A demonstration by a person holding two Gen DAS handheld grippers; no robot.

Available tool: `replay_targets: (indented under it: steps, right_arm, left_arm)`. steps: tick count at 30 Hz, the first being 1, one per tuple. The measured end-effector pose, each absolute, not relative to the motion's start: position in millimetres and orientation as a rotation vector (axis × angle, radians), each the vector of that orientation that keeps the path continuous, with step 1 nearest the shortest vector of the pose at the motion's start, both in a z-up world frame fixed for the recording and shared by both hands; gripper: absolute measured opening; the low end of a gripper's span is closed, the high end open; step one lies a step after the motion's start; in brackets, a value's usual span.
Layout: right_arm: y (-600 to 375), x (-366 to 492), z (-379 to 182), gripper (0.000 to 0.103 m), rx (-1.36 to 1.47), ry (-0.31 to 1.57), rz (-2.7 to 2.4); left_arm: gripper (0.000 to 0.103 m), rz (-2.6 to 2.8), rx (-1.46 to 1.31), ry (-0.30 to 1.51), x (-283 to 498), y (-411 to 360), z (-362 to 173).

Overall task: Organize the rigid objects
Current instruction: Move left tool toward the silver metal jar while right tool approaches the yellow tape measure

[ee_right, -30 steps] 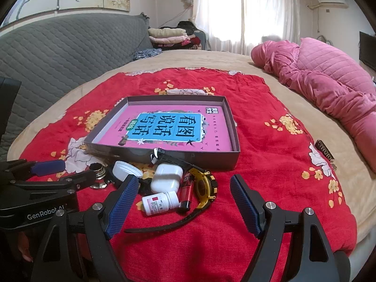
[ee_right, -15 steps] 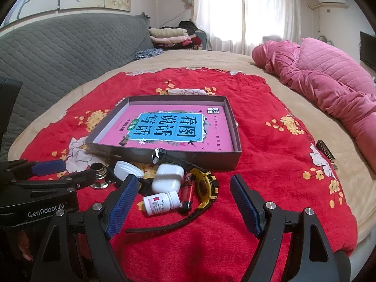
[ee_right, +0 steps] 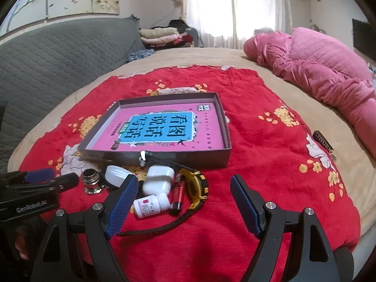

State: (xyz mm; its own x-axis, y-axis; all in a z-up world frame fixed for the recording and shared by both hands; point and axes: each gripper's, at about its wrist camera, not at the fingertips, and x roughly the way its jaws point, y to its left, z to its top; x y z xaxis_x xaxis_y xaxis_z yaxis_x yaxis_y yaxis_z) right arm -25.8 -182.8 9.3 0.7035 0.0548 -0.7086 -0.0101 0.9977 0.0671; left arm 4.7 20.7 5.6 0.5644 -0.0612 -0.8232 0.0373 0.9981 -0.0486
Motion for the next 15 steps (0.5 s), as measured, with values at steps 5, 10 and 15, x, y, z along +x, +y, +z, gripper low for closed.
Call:
replay_targets:
  steps: [5,10,15]
  right_arm:
    - [-194.8,-23.8,7.2,0.081,0.092,0.803,0.017]
    - [-200.6,-22.7,5.3,0.081,0.11,0.812,0.013]
    - [-201.9,-20.6,2.8,0.081,0.114,0.825,0.015]
  left_arm:
    - [0.065,-0.039,-0.036,0.976,5.7,27.0,5.0]
    - [0.065,-0.023,-0.047,0.986,6.8,34.8,2.2]
    - [0.065,-0.015,-0.053,1.009,8.5,39.6,-5.6]
